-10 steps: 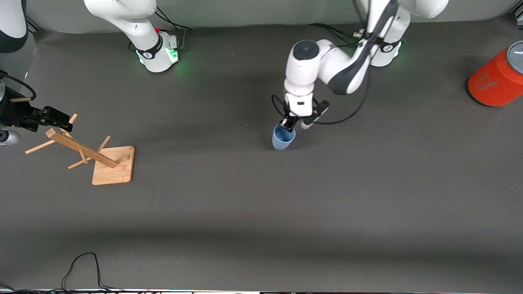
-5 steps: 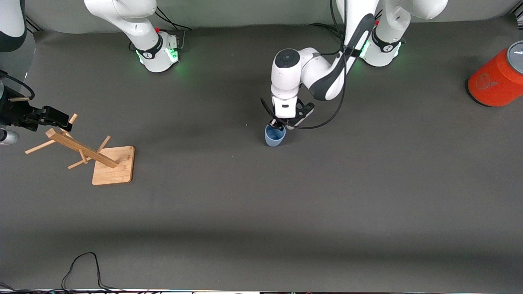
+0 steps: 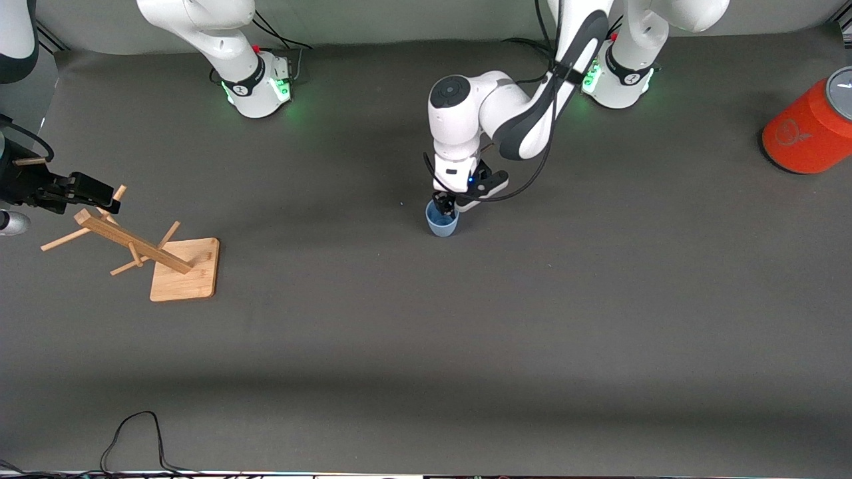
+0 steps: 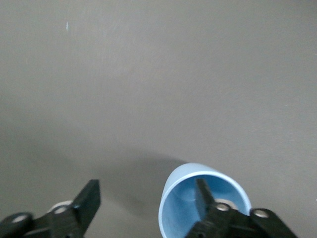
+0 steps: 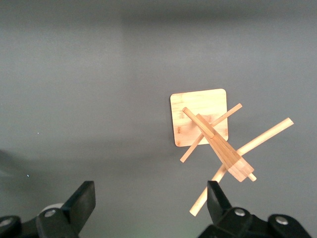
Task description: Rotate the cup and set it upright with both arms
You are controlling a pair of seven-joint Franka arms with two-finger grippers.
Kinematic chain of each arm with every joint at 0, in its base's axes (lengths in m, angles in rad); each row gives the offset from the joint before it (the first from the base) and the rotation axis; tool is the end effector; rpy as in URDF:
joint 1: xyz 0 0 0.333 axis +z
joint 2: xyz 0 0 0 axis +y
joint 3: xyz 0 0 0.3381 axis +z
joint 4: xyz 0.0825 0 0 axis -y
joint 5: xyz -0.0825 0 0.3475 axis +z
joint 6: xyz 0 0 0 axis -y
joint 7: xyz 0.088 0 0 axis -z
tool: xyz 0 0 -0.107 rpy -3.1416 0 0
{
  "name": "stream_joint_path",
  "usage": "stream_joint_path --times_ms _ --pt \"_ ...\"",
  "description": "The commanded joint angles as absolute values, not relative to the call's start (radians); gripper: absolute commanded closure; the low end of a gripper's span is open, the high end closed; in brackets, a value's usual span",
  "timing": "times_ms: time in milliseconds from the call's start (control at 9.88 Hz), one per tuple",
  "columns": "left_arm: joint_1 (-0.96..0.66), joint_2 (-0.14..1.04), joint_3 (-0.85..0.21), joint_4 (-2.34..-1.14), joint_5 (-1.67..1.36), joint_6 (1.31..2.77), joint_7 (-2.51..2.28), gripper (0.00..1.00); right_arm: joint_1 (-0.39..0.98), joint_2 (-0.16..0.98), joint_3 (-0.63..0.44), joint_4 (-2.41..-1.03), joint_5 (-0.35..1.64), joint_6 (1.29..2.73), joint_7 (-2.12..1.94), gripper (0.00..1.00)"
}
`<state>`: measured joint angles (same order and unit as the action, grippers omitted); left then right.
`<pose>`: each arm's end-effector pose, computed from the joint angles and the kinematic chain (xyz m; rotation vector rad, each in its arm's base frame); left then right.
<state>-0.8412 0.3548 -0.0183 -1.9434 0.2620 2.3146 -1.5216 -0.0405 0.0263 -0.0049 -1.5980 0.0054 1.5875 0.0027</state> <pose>0.3956 -0.4503 0.3469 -2.9843 -0.7414 -0.2784 0.5263 -0.0233 0.6224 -3.1341 0.0757 0.0575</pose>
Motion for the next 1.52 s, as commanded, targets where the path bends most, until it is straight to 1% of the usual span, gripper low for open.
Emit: stream_joint_path --times_ms 0,101,304,405,607,810,1012,1214,1417 --pt "-0.789 0.273 -0.017 -1.924 0.177 2.205 -1.259 0.0 -0.043 0.003 -0.005 -1.614 0.023 1.583 0.012 0.0" --pt "-0.754 0.232 -0.014 -1.899 0.126 2.128 -1.139 0.0 -0.043 0.005 -0.005 -1.614 0.023 1.583 0.011 0.0" --pt "-0.625 0.102 -0.011 -1.861 0.046 1.909 -0.81 0.0 -0.043 0.008 -0.005 -1.614 0.021 1.585 0.011 0.0" --pt "-0.556 0.036 -0.009 -1.859 0.034 1.829 -0.679 0.0 -0.043 0.011 -0.005 -1.612 0.021 1.585 0.012 0.0" --pt "-0.407 -0.056 -0.009 -1.861 0.034 1.732 -0.446 0.0 -0.043 0.012 -0.005 -1.612 0.02 1.588 0.011 0.0" --pt "-0.26 -0.124 -0.003 -1.865 0.038 1.694 -0.191 0.0 -0.043 0.014 -0.005 -1.612 0.02 1.588 0.011 0.0" --pt "-0.152 -0.169 0.014 -1.865 0.025 1.713 -0.098 0.0 -0.043 0.014 -0.005 -1.612 0.018 1.589 0.011 0.0" --pt "-0.14 -0.179 0.054 -1.856 0.015 1.701 -0.031 0.0 -0.043 0.014 -0.005 -1.612 0.018 1.589 0.012 0.0" --pt "-0.138 -0.183 0.057 -1.844 0.018 1.707 -0.031 0.0 -0.043 0.014 -0.005 -1.612 0.012 1.589 0.014 0.0"
